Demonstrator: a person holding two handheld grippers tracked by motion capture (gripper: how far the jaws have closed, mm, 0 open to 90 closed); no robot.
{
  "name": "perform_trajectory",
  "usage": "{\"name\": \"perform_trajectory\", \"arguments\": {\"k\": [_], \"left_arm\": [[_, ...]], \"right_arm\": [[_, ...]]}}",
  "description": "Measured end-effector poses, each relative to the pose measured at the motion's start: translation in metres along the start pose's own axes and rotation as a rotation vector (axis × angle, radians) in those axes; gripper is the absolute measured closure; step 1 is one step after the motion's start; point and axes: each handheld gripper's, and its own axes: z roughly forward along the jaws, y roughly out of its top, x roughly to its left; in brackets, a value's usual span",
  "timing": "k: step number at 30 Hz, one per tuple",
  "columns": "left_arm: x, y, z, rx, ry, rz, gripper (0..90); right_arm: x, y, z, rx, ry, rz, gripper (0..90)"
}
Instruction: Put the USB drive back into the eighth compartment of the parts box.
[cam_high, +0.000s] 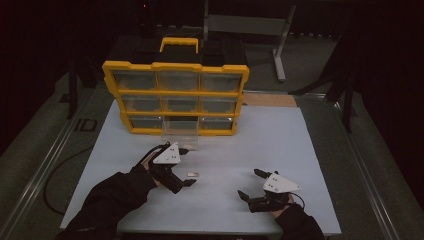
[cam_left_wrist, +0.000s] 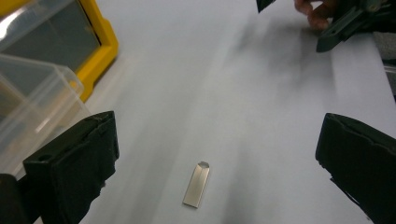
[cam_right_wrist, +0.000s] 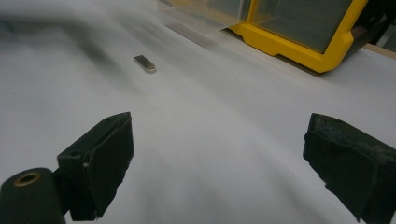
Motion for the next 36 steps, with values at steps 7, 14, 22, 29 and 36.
{"name": "perform_trajectory", "arguments": {"k": [7,14,22,29,36], "left_arm": [[0.001,-0.007,0.011,0.036,-0.008,-0.003,1.9],[0.005,-0.015,0.022,0.072,-0.005,-0.013,6.9],[0.009,-0.023,0.031,0.137,-0.017,-0.019,17.4],[0.011,-0.028,0.038,0.193,-0.014,-0.015,25.6],[0.011,-0.028,0.043,0.221,-0.015,-0.015,40.5]], "right_arm": [[0.000,0.000,0.000,-0.001,0.004,-0.002,8.9],[0.000,0.000,0.001,0.000,0.004,-0.003,8.9],[0.000,0.000,0.001,0.002,0.008,0.000,8.9],[0.000,0.000,0.001,0.003,0.007,-0.002,8.9],[0.000,0.000,0.001,0.002,0.009,0.002,8.9]]}}
